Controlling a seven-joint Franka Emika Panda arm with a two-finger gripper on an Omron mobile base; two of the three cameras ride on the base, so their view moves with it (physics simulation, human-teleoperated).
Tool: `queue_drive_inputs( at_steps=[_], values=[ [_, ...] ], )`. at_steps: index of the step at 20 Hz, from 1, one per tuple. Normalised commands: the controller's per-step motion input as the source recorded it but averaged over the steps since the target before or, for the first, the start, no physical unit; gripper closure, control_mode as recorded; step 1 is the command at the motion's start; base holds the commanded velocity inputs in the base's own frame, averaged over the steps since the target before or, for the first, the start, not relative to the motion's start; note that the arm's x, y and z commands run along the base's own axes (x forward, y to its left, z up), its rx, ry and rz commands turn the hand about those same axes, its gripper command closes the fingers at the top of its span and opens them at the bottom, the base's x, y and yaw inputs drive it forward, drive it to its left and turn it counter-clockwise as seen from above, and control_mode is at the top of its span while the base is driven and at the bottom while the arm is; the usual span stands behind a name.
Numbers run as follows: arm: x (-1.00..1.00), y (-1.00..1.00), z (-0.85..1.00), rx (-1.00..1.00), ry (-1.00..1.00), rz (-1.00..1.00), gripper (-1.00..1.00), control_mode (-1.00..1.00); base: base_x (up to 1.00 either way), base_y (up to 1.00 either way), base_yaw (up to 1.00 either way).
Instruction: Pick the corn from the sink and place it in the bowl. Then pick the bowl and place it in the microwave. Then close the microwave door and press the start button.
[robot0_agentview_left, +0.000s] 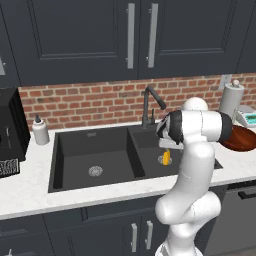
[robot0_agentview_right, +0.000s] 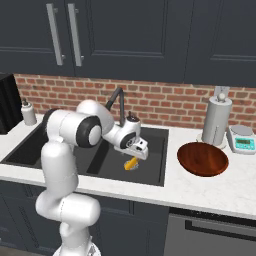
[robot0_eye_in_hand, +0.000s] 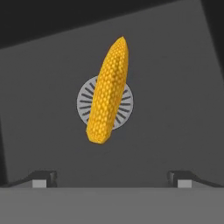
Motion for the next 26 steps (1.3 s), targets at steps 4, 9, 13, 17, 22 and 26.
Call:
queue_drive_inputs(
  at_steps=[4,9,13,17,22,26],
  values=[
    [0.34,-0.01,-0.33,0.00,0.00,0.00,-1.00,-1.00,0.00,0.00,0.00],
    [0.11,-0.02,-0.18,0.00,0.00,0.00,-1.00,-1.00,0.00,0.00,0.00],
    [0.25,0.00,-0.34,0.00,0.00,0.00,-1.00,-1.00,0.00,0.00,0.00],
    [0.39,0.00,-0.23,0.00,0.00,0.00,-1.00,-1.00,0.00,0.00,0.00],
    [0.36,0.00,-0.23,0.00,0.00,0.00,-1.00,-1.00,0.00,0.00,0.00],
    [0.20,0.00,-0.30,0.00,0.00,0.00,-1.00,-1.00,0.00,0.00,0.00]
  ],
)
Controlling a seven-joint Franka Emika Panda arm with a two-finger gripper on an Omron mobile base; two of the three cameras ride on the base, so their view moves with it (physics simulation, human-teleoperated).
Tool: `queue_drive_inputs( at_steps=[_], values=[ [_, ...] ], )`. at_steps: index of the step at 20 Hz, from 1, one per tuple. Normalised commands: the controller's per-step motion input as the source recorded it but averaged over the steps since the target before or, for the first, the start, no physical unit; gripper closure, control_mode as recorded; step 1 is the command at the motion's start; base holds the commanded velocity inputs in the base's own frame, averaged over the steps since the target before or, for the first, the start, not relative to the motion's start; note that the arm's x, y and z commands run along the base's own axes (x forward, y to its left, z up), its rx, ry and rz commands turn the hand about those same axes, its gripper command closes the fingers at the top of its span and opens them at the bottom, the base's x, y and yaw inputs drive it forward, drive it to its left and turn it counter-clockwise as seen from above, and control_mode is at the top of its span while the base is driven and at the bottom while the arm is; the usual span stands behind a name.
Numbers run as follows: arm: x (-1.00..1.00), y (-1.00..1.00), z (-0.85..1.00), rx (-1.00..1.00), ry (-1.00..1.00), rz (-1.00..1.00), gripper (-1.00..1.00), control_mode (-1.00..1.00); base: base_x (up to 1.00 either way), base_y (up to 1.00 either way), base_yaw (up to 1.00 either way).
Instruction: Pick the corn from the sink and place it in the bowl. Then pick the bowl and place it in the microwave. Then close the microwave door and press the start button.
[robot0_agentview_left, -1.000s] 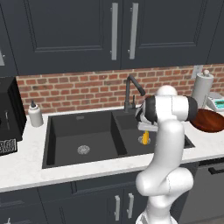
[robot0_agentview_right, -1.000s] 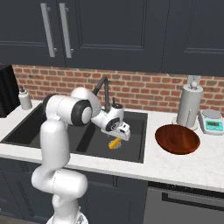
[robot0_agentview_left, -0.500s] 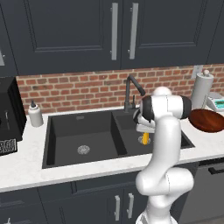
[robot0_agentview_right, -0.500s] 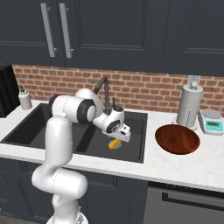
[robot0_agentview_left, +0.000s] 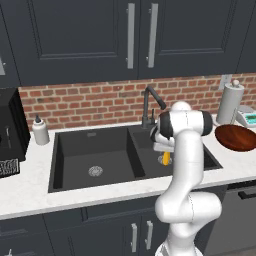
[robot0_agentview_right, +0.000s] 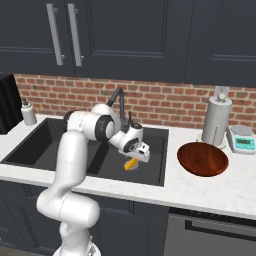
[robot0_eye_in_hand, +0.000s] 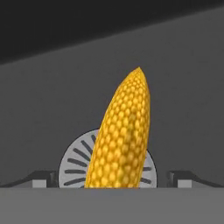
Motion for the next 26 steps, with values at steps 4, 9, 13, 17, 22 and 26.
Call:
queue_drive_inputs(
  at_steps=[4,9,13,17,22,26],
  values=[
    [0.13,0.00,-0.34,0.00,0.00,0.00,-1.00,-1.00,0.00,0.00,0.00],
    [0.12,0.00,-0.36,0.00,0.00,0.00,-1.00,-1.00,0.00,0.00,0.00],
    [0.03,0.00,-0.26,0.00,0.00,0.00,1.00,-1.00,0.00,0.00,0.00],
    [0.00,0.00,-0.19,0.00,0.00,0.00,1.00,-1.00,0.00,0.00,0.00],
    [-0.04,0.00,-0.10,0.00,0.00,0.00,1.00,-1.00,0.00,0.00,0.00],
    [-0.43,-0.01,0.26,0.00,0.00,0.00,1.00,-1.00,0.00,0.00,0.00]
  ],
)
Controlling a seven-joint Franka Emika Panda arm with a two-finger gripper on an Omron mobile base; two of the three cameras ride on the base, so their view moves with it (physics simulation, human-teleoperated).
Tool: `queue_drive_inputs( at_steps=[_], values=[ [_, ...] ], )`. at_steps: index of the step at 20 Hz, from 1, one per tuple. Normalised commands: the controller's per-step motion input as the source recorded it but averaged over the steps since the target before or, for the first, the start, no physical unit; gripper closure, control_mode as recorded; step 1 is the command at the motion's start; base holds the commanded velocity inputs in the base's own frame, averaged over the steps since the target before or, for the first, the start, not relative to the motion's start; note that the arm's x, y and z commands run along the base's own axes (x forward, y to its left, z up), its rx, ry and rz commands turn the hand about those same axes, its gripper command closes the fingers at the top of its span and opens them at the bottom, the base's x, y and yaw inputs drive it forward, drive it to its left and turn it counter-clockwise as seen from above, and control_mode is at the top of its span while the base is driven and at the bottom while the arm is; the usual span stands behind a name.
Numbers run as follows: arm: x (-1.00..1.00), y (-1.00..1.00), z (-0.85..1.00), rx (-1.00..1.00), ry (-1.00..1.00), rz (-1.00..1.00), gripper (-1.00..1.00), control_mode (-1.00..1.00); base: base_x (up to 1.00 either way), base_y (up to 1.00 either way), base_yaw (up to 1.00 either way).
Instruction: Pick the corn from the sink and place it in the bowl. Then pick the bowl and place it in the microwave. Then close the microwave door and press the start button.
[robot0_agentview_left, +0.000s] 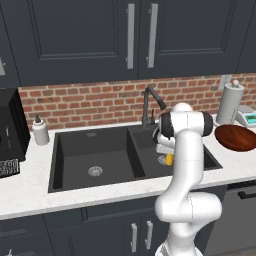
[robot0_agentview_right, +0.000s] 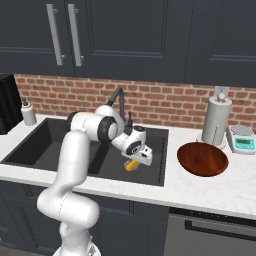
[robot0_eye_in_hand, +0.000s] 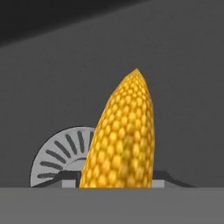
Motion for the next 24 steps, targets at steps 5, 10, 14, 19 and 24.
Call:
queue_drive_inputs(
  at_steps=[5,10,14,19,24],
  values=[
    [-0.68,-0.01,0.50,0.00,-0.09,0.00,1.00,-1.00,0.00,0.00,0.00],
    [-0.61,0.00,0.64,0.01,-0.11,0.00,1.00,-1.00,0.00,0.00,0.00],
    [-0.53,0.00,0.95,0.04,-0.10,-0.01,1.00,-1.00,0.00,0.00,0.00],
    [-0.40,0.00,0.99,0.02,-0.04,-0.05,1.00,-1.00,0.00,0.00,0.00],
    [-0.48,-0.10,1.00,0.00,0.00,-0.11,1.00,-1.00,0.00,0.00,0.00]
  ],
)
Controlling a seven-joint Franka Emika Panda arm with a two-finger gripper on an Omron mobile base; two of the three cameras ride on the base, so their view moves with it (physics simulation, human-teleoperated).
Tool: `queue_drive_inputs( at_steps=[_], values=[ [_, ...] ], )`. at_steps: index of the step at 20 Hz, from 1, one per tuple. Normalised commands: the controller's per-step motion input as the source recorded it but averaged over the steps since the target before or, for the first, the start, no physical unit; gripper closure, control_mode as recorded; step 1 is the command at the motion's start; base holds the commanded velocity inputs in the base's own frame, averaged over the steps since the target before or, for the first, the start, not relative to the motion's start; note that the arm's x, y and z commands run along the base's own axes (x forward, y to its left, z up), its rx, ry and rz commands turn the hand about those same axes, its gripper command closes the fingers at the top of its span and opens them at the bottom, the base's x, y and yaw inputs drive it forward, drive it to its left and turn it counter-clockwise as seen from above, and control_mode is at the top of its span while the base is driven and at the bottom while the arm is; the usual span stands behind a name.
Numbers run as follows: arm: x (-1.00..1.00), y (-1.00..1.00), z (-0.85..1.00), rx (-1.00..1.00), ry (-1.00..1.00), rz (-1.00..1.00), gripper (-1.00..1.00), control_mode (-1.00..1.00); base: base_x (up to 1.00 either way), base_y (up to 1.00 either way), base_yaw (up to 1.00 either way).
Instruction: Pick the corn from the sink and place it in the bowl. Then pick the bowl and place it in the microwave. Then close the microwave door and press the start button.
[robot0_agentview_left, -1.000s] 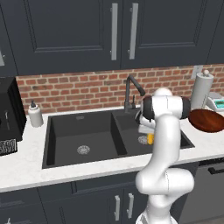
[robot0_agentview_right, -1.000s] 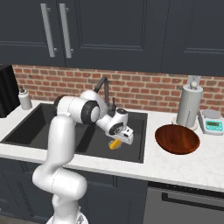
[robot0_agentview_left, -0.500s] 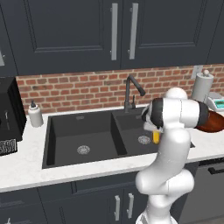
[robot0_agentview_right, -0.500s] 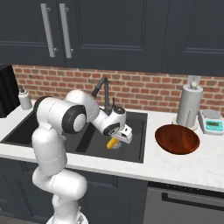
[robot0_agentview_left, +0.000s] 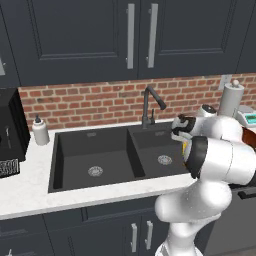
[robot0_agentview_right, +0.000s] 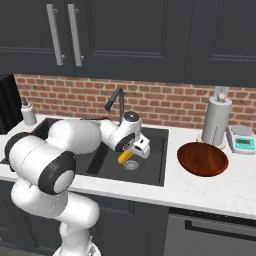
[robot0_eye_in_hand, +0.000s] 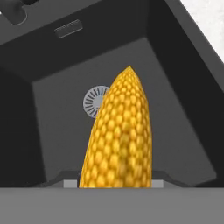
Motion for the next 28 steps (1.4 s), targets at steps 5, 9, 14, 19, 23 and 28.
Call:
queue_drive_inputs(
  at_steps=[5,9,14,19,23,28],
  values=[
    [-0.61,-0.43,0.78,0.00,-0.03,-0.19,1.00,-1.00,0.00,0.00,0.00],
    [-0.31,-0.51,0.70,0.00,0.05,-0.26,1.00,-1.00,0.00,0.00,0.00],
    [-0.13,-0.58,0.39,0.00,0.04,-0.31,1.00,-1.00,0.00,0.00,0.00],
    [-0.18,-0.61,0.05,0.00,0.00,-0.27,1.00,-1.00,0.00,0.00,0.00],
    [-0.04,-0.69,0.06,0.00,0.00,-0.26,1.00,-1.00,0.00,0.00,0.00],
    [0.00,-0.56,0.06,0.00,0.00,-0.20,1.00,-1.00,0.00,0.00,0.00]
  ],
)
